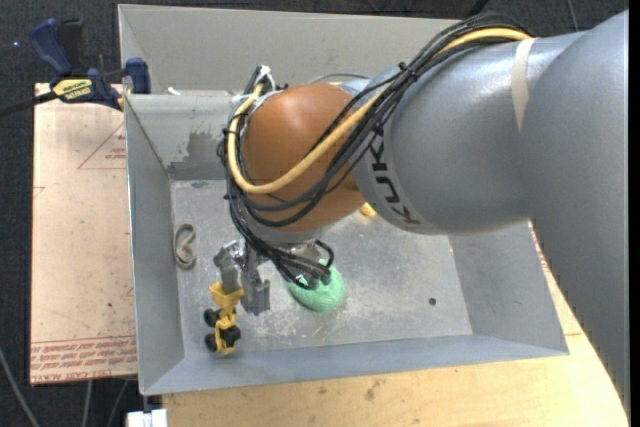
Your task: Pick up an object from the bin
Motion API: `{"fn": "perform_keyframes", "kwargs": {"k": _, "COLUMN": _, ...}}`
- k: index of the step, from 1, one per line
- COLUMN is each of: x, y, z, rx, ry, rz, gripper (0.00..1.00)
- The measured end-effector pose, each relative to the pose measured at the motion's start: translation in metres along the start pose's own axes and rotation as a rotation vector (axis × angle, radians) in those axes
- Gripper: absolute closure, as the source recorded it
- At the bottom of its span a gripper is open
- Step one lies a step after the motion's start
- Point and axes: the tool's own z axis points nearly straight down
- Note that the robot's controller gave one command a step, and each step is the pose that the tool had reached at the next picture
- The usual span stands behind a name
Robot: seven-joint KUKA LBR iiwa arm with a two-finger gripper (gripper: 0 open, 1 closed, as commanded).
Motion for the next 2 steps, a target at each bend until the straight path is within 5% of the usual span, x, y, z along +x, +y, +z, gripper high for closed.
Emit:
{"fn": "perform_keyframes", "kwargs": {"k": 1, "x": -0.042, "y": -0.010, "z": -0.033, "rx": 0.000, "ry": -0.002, "rz": -0.018, "gripper": 1.00}}
{"fn": "perform_keyframes", "kwargs": {"k": 2, "x": -0.017, "y": -0.017, "z": -0.092, "rx": 0.000, "ry": 0.004, "rz": -0.002, "gripper": 1.00}}
